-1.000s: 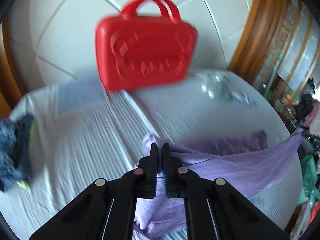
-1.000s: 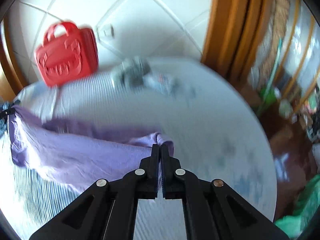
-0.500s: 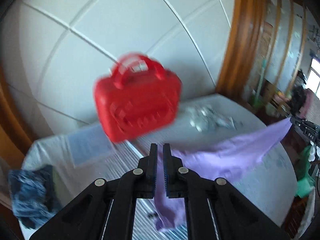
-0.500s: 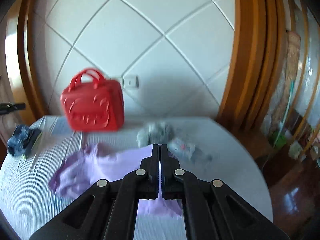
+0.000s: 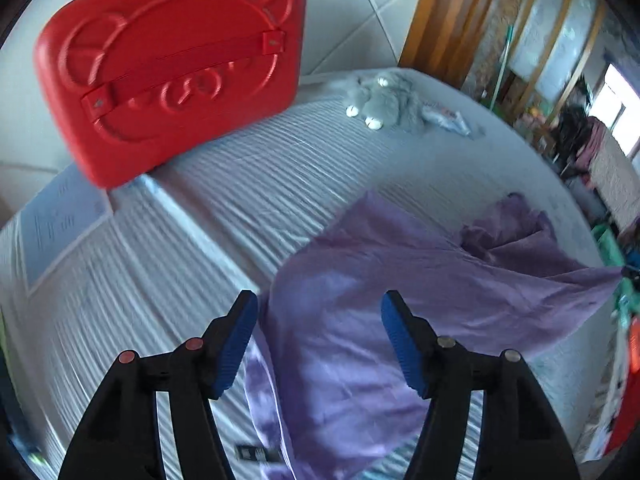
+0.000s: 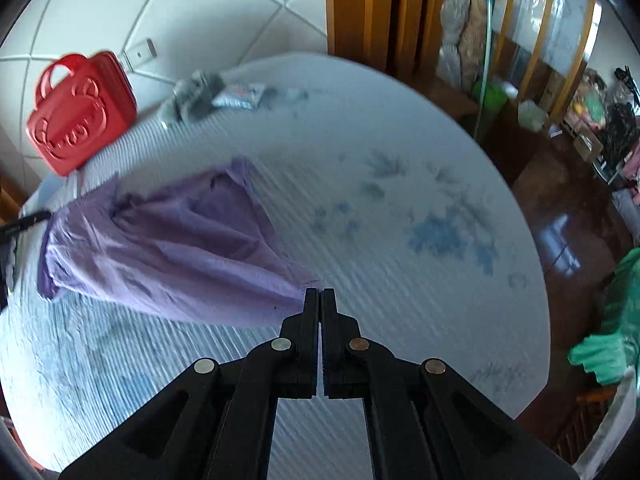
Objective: Fold clothes
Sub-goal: 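Lift the T-shirt with both grippers and lay it flat on the bed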
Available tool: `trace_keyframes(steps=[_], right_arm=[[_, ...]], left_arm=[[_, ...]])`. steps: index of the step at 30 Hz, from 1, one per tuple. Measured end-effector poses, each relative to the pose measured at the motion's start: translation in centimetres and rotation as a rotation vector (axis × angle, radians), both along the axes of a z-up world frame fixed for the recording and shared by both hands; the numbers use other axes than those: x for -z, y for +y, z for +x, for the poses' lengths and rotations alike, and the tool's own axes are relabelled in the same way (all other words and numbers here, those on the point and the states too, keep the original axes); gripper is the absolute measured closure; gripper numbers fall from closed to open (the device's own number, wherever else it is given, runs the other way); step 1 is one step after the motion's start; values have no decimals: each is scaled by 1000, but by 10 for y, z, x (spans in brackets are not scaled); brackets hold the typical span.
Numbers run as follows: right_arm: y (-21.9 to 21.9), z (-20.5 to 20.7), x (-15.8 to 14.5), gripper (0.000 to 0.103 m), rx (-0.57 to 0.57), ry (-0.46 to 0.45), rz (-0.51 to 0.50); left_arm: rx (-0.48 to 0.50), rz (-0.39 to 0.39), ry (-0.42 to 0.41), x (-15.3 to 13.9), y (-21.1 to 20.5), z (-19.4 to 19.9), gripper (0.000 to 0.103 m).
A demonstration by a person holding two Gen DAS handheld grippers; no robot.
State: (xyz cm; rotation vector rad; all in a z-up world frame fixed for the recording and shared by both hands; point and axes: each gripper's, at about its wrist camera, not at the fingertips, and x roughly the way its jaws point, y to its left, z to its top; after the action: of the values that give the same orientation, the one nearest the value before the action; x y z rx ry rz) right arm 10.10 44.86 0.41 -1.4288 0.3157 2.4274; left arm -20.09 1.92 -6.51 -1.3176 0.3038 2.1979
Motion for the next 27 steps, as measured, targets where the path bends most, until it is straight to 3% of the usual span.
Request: trace_keyframes(steps=[8,16,18,19,21,27], right_arm=[[9,9,23,103,41,-61,-18],[6,5,30,103,36,-78,-17],[5,4,28,103,30,-73,-9],[5,4,27,103,27,-70,-5],[5,3,26,103,25,-62,-4],[1,-3,22,103,2,-47,27]], left_arm=[[115,-8,-184,31,50,-59,38],[157,-111,-218,61,98,-63,40],[139,-124,-221,60,98,-59,60],[131,-118,-232,59,97,-58,93],[123,-111,-219,55,94,-52,98],[79,-67,1,6,76,-16,99]])
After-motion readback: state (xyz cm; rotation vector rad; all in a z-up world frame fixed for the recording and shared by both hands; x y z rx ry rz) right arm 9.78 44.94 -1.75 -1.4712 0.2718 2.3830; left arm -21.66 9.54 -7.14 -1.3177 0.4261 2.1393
